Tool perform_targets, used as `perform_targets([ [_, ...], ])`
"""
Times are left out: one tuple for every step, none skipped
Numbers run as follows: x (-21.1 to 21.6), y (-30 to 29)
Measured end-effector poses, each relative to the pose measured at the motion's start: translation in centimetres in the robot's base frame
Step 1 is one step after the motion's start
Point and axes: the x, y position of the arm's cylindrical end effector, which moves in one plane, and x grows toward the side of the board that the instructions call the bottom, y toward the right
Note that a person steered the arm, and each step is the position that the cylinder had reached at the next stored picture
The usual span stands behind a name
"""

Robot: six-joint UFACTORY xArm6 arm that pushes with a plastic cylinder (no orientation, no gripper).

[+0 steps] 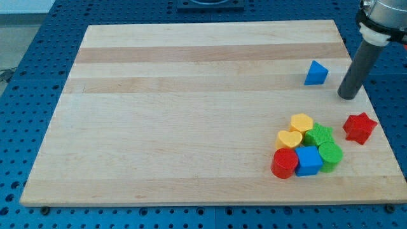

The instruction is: Push blue triangle above yellow hexagon

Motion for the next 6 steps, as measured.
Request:
perform_targets([
  [-0.1,0.0],
  [-0.6,0.0],
  [-4.6,-0.1],
  [-4.9,-0.8],
  [-6.7,-4.8],
  [-6.8,-9.2],
])
